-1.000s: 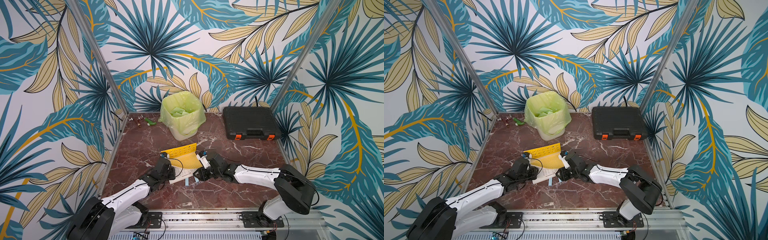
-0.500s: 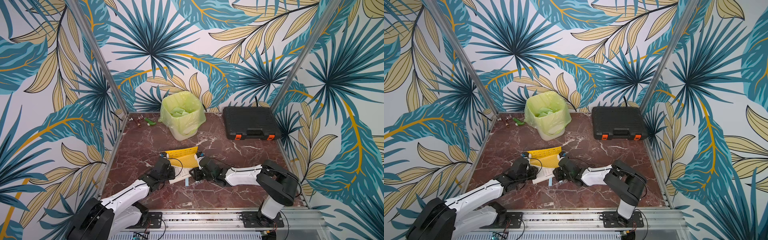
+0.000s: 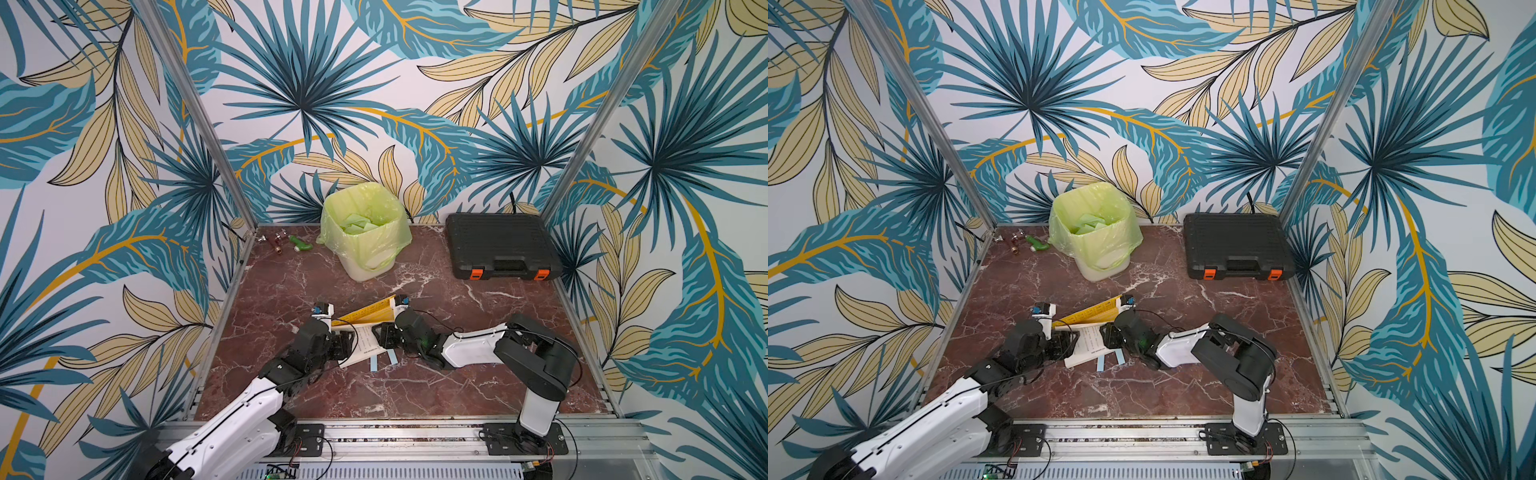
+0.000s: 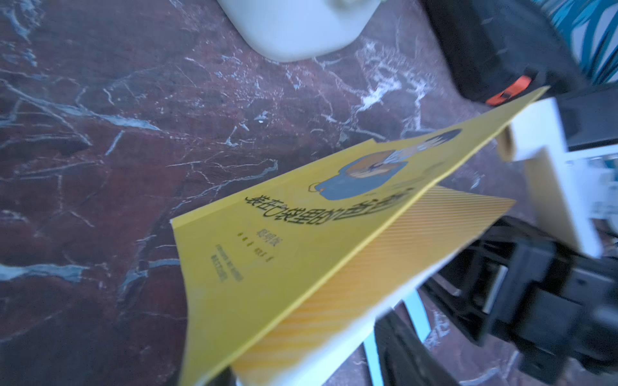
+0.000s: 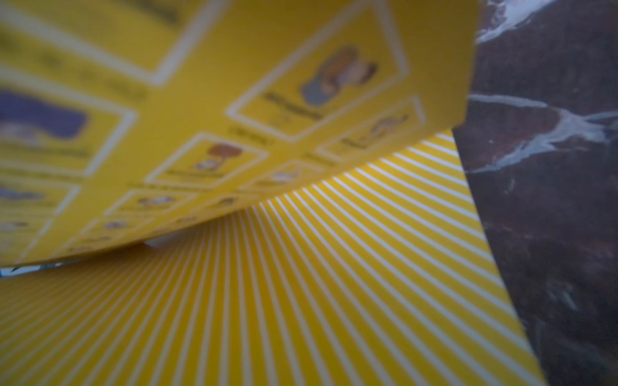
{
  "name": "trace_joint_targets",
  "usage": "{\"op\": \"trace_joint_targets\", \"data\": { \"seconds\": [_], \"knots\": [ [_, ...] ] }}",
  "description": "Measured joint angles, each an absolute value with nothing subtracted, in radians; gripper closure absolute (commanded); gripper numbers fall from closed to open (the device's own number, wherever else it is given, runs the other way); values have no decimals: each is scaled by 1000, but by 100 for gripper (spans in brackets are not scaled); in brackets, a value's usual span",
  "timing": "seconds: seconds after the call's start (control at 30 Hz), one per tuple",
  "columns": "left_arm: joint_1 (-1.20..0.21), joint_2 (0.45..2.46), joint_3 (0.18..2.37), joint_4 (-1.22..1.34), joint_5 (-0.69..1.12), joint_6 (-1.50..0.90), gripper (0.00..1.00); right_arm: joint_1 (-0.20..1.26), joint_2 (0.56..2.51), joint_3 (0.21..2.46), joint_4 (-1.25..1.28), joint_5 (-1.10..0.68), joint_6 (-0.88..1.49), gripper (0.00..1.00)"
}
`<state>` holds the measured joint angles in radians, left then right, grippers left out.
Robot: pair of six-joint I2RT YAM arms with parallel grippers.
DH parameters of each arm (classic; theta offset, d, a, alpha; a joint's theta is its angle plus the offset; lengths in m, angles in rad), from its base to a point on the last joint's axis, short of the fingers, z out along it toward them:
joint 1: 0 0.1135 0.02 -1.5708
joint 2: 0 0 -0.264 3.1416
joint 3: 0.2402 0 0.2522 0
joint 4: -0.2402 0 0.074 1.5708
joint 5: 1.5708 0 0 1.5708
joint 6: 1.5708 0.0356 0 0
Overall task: Peel off the used sticky note
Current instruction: Turn the page of the book at the center of the board.
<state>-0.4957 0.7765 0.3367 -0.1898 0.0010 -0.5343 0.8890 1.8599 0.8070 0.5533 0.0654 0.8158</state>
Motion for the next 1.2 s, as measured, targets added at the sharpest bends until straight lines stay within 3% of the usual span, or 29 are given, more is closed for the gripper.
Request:
{"op": "trace_joint_targets", "data": {
  "seconds": [0.2, 0.3, 0.57, 0.77, 1.2],
  "knots": [
    [-496, 729, 382, -251, 6, -472, 13, 811, 1931, 851, 629, -47, 878, 41],
    [-498, 748, 430, -270, 8, -439, 1, 776, 1953, 880, 638, -105, 895, 37],
    [-529, 852, 622, -314, -78, -313, 0, 726, 1995, 975, 574, -210, 901, 31],
    [-645, 1017, 791, -412, -246, -181, 0, 707, 2041, 1065, 514, -279, 896, 31],
    [-667, 1185, 805, -457, -363, -6, 0, 662, 2077, 1120, 480, -407, 894, 31]
  ]
}}
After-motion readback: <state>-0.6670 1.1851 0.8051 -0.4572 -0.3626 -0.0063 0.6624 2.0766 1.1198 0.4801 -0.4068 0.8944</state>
